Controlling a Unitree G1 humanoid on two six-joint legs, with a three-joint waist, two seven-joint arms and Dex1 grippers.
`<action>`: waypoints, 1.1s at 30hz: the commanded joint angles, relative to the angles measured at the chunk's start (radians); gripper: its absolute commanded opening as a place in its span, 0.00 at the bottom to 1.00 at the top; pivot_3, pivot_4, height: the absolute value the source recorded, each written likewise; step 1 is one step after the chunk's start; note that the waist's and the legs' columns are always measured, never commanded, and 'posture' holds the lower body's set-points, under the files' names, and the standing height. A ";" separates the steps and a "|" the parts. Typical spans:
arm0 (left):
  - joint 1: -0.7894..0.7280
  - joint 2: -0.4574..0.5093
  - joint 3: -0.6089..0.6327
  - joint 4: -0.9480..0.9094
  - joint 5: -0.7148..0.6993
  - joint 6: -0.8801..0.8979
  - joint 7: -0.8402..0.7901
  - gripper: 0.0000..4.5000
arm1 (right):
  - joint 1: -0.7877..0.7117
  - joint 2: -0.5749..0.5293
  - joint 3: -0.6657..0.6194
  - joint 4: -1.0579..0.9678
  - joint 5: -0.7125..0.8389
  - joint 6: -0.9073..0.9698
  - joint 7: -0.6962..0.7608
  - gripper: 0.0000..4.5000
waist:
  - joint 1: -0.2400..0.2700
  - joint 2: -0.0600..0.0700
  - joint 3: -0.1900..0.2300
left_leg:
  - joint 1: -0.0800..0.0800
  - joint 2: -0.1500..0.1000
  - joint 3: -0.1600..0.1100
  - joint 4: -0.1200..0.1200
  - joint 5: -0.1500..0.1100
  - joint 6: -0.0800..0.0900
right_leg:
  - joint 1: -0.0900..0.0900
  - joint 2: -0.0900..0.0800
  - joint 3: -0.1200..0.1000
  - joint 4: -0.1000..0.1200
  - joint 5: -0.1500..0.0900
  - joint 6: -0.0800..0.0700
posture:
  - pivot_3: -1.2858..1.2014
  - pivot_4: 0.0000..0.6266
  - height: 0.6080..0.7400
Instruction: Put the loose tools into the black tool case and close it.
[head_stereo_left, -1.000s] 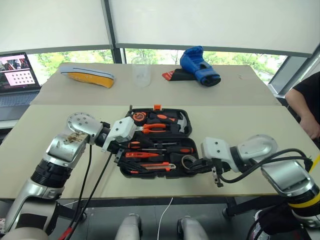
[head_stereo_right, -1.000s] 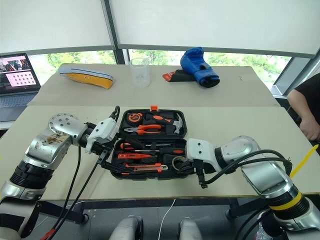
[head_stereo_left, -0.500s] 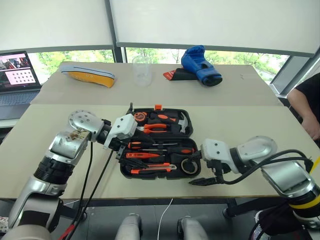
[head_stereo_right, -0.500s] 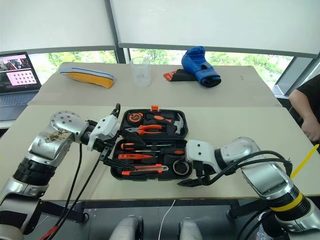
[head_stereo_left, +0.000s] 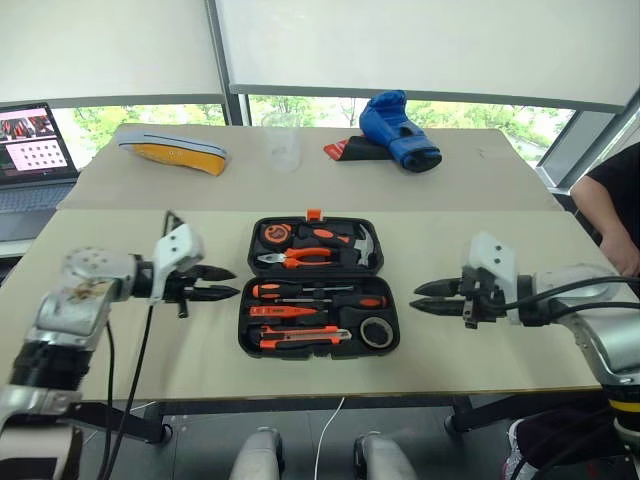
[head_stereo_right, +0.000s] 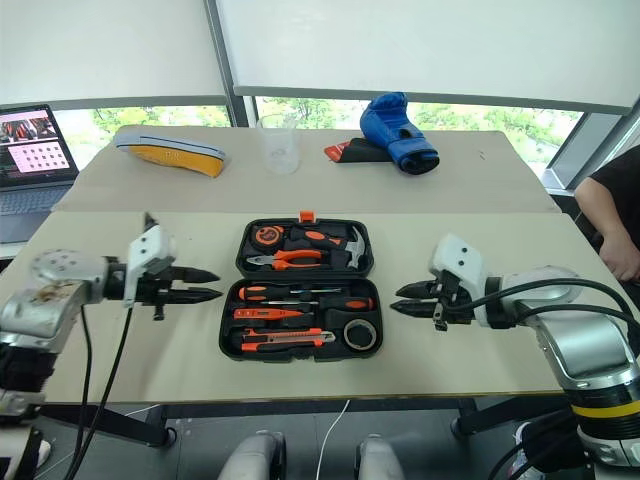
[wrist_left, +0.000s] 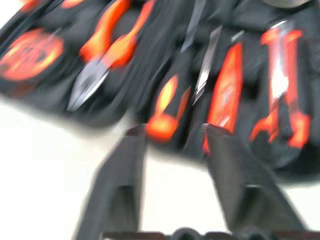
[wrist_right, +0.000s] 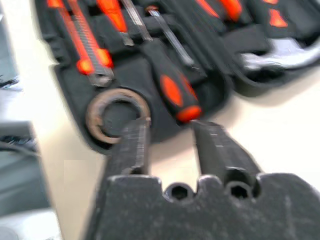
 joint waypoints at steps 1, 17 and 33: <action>0.030 -0.006 -0.013 0.024 0.056 -0.068 0.046 0.04 | -0.025 0.022 0.064 0.135 -0.107 -0.186 -0.009 0.00 | 0.003 0.000 0.000 | 0.000 0.000 0.000 0.000 0.000 0.000 | 0.000 0.000 0.000 0.000 0.000 0.000 | 0.52 0.24 1.00; -0.046 -0.170 -0.167 -0.124 0.033 -0.027 -0.050 0.02 | -0.044 0.087 0.194 0.185 -0.201 -0.447 0.106 0.00 | 0.014 0.000 0.000 | -0.003 0.000 0.001 0.000 0.000 -0.001 | -0.001 0.002 0.004 -0.001 0.003 0.005 | 0.52 0.24 1.00; -0.020 -0.082 -0.169 0.048 0.140 -0.100 -0.081 0.01 | 0.212 -0.021 0.013 0.005 -0.227 -0.383 -0.006 0.06 | 0.024 0.000 0.000 | -0.002 -0.001 0.001 0.001 0.000 -0.001 | 0.000 0.003 0.006 -0.001 0.000 0.002 | 0.52 0.24 1.00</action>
